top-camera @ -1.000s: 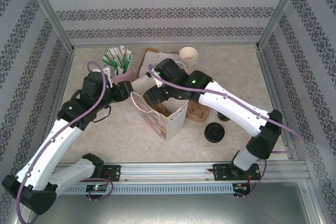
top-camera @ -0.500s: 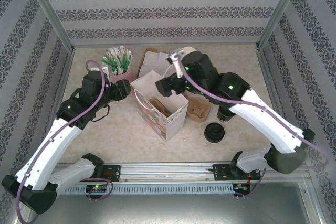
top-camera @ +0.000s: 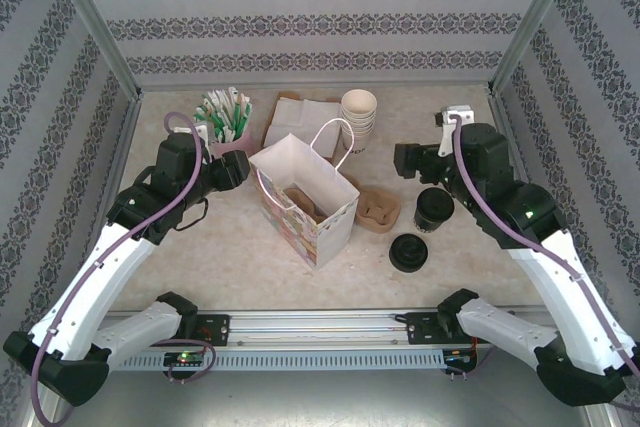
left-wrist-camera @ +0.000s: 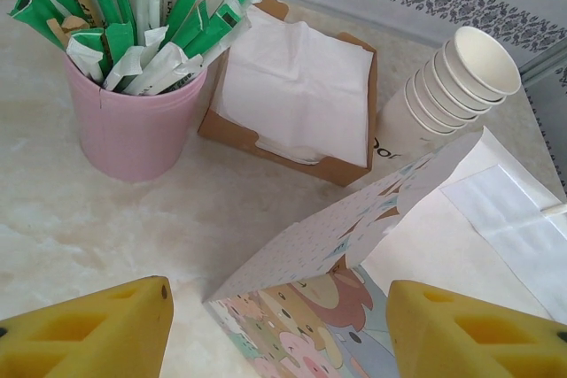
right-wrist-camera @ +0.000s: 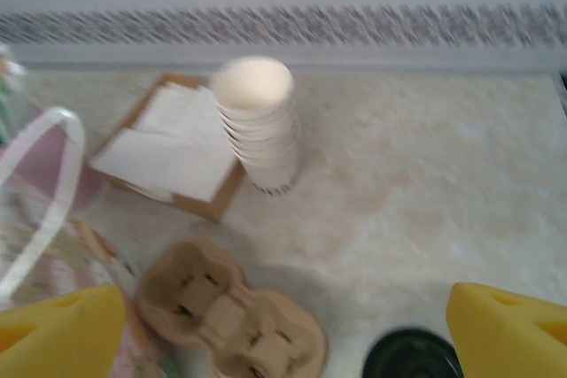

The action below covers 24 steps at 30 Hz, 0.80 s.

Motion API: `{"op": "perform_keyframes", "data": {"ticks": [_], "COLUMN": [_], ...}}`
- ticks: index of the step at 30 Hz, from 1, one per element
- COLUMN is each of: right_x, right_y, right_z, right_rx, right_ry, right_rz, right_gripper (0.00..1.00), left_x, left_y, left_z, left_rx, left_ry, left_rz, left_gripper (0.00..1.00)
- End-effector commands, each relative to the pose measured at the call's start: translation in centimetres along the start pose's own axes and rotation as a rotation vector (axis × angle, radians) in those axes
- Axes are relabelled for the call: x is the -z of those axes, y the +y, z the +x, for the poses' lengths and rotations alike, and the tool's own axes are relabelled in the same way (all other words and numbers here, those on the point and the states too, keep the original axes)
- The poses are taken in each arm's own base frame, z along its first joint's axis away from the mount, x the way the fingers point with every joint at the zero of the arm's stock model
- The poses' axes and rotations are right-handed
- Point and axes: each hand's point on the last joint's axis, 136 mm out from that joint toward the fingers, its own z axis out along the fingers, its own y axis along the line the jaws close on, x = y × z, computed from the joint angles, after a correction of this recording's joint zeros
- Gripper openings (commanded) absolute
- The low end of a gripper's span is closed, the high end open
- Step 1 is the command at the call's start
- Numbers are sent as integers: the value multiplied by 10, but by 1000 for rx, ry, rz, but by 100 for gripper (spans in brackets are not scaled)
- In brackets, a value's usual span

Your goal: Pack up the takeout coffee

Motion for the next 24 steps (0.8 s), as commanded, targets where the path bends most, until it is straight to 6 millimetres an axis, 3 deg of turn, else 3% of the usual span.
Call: {"op": "perform_keyframes", "data": {"ticks": [1,9,24], "right_x": [-17,-41,-59], "right_y": [-27,-53,-82], "right_z": [42,105,158], "right_rx": [-129,-288,-371], "right_ry": [111,309,452], "right_rz": [100,227,453], "right_gripper": [88,88,89], "left_x": [2,-2,-9], "left_y": [2,4,10], "left_z": [-1,8,21], "left_rx": [-20,-2,11], "left_ry": [8,33,64], "left_rz": [-11,-6,-21], "left_gripper": [65,65,65]}}
